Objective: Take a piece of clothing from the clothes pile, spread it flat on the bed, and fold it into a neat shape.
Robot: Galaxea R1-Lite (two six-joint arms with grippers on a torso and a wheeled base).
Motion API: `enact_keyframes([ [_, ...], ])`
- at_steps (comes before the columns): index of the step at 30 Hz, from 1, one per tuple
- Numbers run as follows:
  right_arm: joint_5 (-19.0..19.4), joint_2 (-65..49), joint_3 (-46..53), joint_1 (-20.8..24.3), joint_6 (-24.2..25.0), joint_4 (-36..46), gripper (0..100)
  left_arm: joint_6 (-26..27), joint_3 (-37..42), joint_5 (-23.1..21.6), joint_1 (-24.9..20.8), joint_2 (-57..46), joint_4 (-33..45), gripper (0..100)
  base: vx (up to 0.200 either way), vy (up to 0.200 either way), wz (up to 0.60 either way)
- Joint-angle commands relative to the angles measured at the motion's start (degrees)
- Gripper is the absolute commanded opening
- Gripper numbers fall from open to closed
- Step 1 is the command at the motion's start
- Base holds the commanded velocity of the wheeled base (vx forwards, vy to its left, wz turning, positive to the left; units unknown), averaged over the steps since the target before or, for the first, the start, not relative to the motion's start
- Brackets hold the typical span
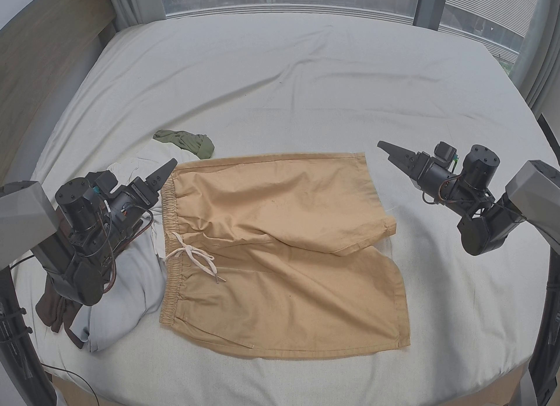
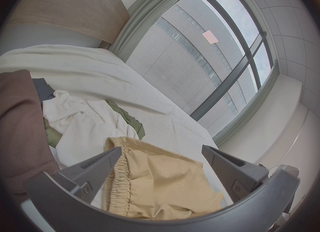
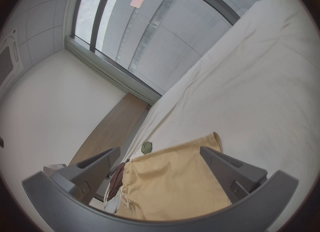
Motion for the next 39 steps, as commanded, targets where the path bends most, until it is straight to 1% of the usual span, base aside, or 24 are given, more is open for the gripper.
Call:
enact_keyframes([
  [1,0.02,-8.71,14.43,-0.27,-4.89,0.31,100,-0.47,5.23,-0.23,0.04,-5.17,0.01,100,0.000,0.000,0.00],
  [2,0.02,-8.71,14.43,-0.27,-4.89,0.31,100,-0.47,5.23,-0.23,0.04,-5.17,0.01,100,0.000,0.000,0.00],
  [3,0.02,-10.29,18.39,-0.36,-6.21,0.57,100,-0.47,7.43,-0.84,0.22,-7.28,0.01,100,0.000,0.000,0.00],
  [5,0.02,-11.43,22.78,-0.53,-7.18,0.48,100,-0.38,10.24,-1.99,0.48,-9.04,0.01,100,0.000,0.000,0.00],
  [8,0.02,-11.61,27.97,-0.62,-8.32,-0.04,100,-0.11,14.28,-5.33,1.54,-11.24,0.01,100,0.000,0.000,0.00],
  [9,0.02,-11.43,29.11,-0.89,-8.76,0.05,100,0.15,15.43,-6.82,2.50,-11.77,0.01,100,0.000,0.000,0.00],
  [12,0.02,-10.03,30.60,-1.24,-10.69,0.66,100,2.52,17.98,-11.13,4.00,-11.85,0.01,100,0.000,0.000,0.00],
  [15,0.02,-8.36,31.13,-1.77,-12.01,0.57,100,6.83,19.12,-13.15,4.96,-11.24,0.01,100,0.000,0.000,0.00],
  [16,0.02,-8.18,31.22,-1.85,-12.19,0.66,100,8.15,19.73,-13.50,4.96,-10.89,0.01,100,0.000,0.000,0.00],
  [19,0.11,-7.30,31.66,-2.29,-12.28,0.66,100,9.11,20.53,-13.85,5.05,-9.75,0.01,100,0.000,0.000,0.00],
  [26,0.11,-3.61,32.19,-1.85,-12.36,0.31,100,8.94,20.26,-14.12,4.52,-9.75,-0.08,100,0.000,0.000,0.00],
  [33,0.11,-1.59,32.63,-1.59,-14.21,0.40,100,8.85,20.26,-14.12,4.08,-9.66,-0.08,100,0.000,0.000,0.00],
  [35,0.20,-1.41,32.63,-1.24,-14.21,0.40,100,8.85,20.26,-14.12,3.91,-9.66,-0.08,100,0.000,0.000,0.00],
  [39,0.20,-0.97,33.42,0.96,-14.21,0.57,100,8.85,20.35,-14.12,3.56,-9.57,-0.08,100,0.000,0.000,0.00],
])
